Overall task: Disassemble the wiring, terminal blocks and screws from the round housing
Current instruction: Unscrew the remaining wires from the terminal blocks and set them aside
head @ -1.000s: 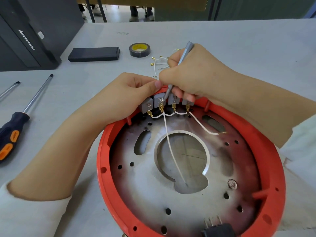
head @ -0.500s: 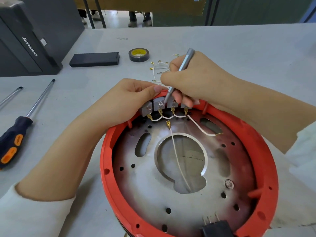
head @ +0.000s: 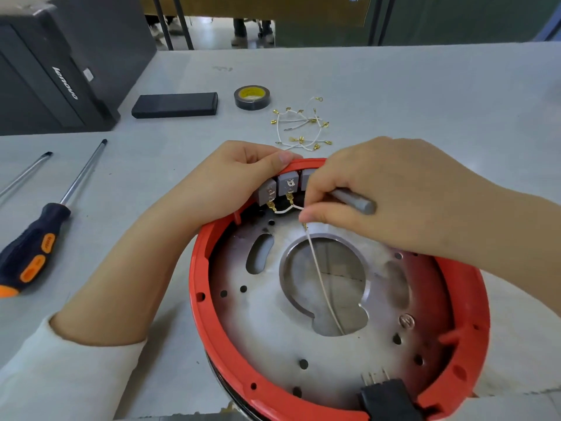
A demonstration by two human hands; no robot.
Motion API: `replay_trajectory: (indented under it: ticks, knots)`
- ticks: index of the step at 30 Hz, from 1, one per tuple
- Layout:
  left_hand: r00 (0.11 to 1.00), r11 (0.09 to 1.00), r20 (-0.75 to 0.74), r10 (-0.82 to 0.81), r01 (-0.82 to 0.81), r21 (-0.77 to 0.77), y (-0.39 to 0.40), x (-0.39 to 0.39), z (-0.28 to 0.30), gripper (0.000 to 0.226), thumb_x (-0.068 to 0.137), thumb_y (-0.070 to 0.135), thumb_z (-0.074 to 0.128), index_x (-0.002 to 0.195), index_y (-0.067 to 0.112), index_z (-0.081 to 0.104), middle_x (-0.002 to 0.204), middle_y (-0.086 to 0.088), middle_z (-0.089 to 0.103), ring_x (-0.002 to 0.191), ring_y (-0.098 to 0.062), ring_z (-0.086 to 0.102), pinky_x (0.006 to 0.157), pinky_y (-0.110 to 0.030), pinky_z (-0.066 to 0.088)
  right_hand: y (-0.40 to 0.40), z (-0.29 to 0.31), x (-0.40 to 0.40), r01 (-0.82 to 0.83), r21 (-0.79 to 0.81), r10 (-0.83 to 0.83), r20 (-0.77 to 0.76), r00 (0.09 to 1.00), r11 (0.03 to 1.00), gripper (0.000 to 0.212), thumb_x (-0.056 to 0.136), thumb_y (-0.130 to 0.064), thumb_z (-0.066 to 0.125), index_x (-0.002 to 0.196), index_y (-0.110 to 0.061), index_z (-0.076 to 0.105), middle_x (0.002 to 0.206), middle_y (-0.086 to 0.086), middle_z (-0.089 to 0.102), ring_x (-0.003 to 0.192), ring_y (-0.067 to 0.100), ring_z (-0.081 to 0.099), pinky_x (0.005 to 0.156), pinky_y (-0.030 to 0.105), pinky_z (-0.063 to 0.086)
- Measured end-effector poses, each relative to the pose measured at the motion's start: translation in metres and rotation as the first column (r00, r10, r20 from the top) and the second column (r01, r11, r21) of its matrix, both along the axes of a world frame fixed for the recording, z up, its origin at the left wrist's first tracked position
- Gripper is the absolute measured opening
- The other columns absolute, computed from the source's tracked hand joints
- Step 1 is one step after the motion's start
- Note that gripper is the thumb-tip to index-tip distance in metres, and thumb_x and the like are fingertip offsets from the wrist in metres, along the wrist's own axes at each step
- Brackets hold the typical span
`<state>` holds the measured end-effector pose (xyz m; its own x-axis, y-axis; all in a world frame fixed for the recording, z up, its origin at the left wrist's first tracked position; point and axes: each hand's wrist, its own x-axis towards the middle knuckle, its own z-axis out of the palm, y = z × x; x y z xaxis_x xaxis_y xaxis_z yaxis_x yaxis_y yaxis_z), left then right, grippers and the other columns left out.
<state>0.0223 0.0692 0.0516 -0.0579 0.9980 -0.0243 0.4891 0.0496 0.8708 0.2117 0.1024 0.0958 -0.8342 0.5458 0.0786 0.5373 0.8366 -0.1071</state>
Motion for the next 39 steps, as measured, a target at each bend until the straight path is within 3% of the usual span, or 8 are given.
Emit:
replay_trajectory:
  ticks: [10,16,19,23,26,30,35,39]
  knots:
    - [0.999,1.000,0.031,0.024,-0.023,-0.006,-0.002,-0.001,-0.002,0.028,0.095,0.043,0.051,0.104,0.029,0.074,0.096,0.005,0.076,0.098,-0.019,0.070,0.098,-0.043,0.049,0.004,-0.049,-0.019,0.036,0.008,-0.036,-0.025,0.999,0.999,0.033,0.070,-0.054,0.023,0.055,-0.029,0.037,0.052,-0.004,0.045,0.049,0.027,0.048,0.056,0.041,0.051]
    - [0.999,1.000,0.052,0.004,-0.005,0.012,-0.001,-0.001,-0.002,0.025,0.097,0.037,0.051,0.105,0.028,0.073,0.096,0.010,0.075,0.097,-0.008,0.069,0.098,-0.035,0.049,-0.012,-0.033,-0.021,0.087,0.094,-0.078,-0.098,0.992,0.992,0.018,0.082,-0.044,0.053,0.073,-0.028,0.058,0.069,-0.008,0.055,0.067,0.020,0.053,0.053,0.025,0.036]
    - [0.999,1.000,0.044,0.000,-0.001,0.019,-0.002,-0.002,-0.002,0.025,0.097,0.038,0.051,0.102,0.030,0.074,0.095,0.005,0.076,0.098,-0.020,0.069,0.092,-0.041,0.052,-0.014,-0.012,-0.018,0.185,-0.097,-0.197,-0.147,0.969,0.978,0.013,0.079,-0.044,0.059,0.075,-0.033,0.065,0.068,-0.010,0.058,0.068,0.010,0.053,0.054,0.023,0.035]
    - [0.999,1.000,0.042,-0.021,0.021,0.015,-0.003,-0.002,0.000,0.027,0.099,0.039,0.049,0.097,0.036,0.075,0.100,-0.022,0.070,0.084,-0.023,0.062,0.096,-0.057,0.043,0.004,0.008,-0.020,0.059,-0.624,-0.382,-0.398,0.834,0.779,0.017,0.080,-0.021,0.067,0.064,-0.016,0.067,0.051,-0.002,0.057,0.043,0.006,0.046,0.039,0.017,0.035]
    - [0.999,1.000,0.041,0.005,-0.005,0.001,-0.003,-0.001,0.001,0.027,0.098,0.041,0.048,0.097,0.036,0.075,0.091,0.000,0.075,0.086,-0.016,0.070,0.087,-0.043,0.052,0.021,0.014,-0.019,-0.091,-0.808,-0.556,-0.477,0.680,0.582,0.011,0.083,-0.015,0.067,0.075,-0.008,0.067,0.057,0.001,0.060,0.040,0.012,0.046,0.033,0.016,0.029]
    - [1.000,1.000,0.028,0.007,-0.006,-0.019,-0.005,-0.001,0.003,0.027,0.097,0.046,0.048,0.096,0.039,0.074,0.097,-0.018,0.070,0.085,-0.036,0.066,0.080,-0.058,0.051,0.044,0.010,-0.028,-0.217,-0.904,-0.776,-0.428,0.464,0.368,0.010,0.085,-0.017,0.065,0.076,-0.012,0.062,0.060,0.000,0.064,0.041,0.010,0.049,0.034,0.014,0.029]
    - [1.000,0.999,0.023,0.021,-0.021,-0.025,-0.005,-0.007,0.003,0.030,0.099,0.039,0.046,0.095,0.034,0.075,0.084,-0.008,0.071,0.067,-0.005,0.058,0.053,-0.012,0.045,0.073,0.000,-0.036,-0.343,-0.929,-0.916,-0.253,0.311,0.140,0.010,0.085,-0.012,0.062,0.076,-0.012,0.057,0.058,0.000,0.063,0.042,0.008,0.053,0.034,0.014,0.036]
    - [0.999,0.998,0.032,0.038,-0.036,-0.047,-0.004,-0.008,0.003,0.027,0.098,0.039,0.046,0.102,0.036,0.073,0.088,0.018,0.073,0.084,-0.001,0.068,0.069,-0.016,0.049,0.097,-0.008,-0.038,-0.435,-0.899,-0.960,-0.159,0.230,0.044,0.014,0.085,-0.009,0.058,0.072,-0.010,0.052,0.059,0.002,0.061,0.043,0.008,0.053,0.034,0.013,0.036]
